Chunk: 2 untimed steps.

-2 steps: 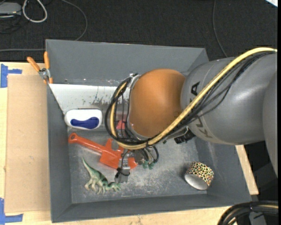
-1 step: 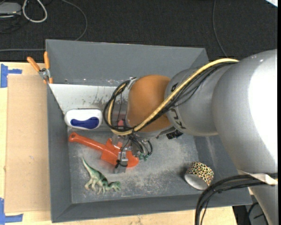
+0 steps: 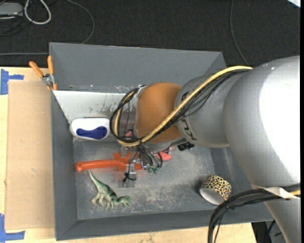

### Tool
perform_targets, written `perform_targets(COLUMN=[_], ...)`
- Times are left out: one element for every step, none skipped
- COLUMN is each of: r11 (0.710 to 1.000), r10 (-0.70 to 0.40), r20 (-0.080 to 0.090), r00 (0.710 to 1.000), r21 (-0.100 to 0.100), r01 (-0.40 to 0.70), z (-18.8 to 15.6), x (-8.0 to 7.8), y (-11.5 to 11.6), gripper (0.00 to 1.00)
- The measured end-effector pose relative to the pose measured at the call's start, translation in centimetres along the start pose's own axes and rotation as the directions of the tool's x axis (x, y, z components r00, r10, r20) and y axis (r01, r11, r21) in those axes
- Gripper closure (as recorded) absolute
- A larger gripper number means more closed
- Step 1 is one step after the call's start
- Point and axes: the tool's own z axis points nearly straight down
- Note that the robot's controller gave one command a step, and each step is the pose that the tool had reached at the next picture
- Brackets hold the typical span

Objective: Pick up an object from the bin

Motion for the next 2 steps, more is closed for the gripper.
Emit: perform_targets(r11=[1.0, 1.0], r10=[0.003, 0.004], r20=[-0.007, -0.002], r00=[1.0, 1.0], r21=[0.002, 0.0], r01=[-0.003, -0.004], z=[-0.04, -0.09], x=[0.04, -0.04], y=[-0.4, -0.08], gripper=[0.0, 0.0])
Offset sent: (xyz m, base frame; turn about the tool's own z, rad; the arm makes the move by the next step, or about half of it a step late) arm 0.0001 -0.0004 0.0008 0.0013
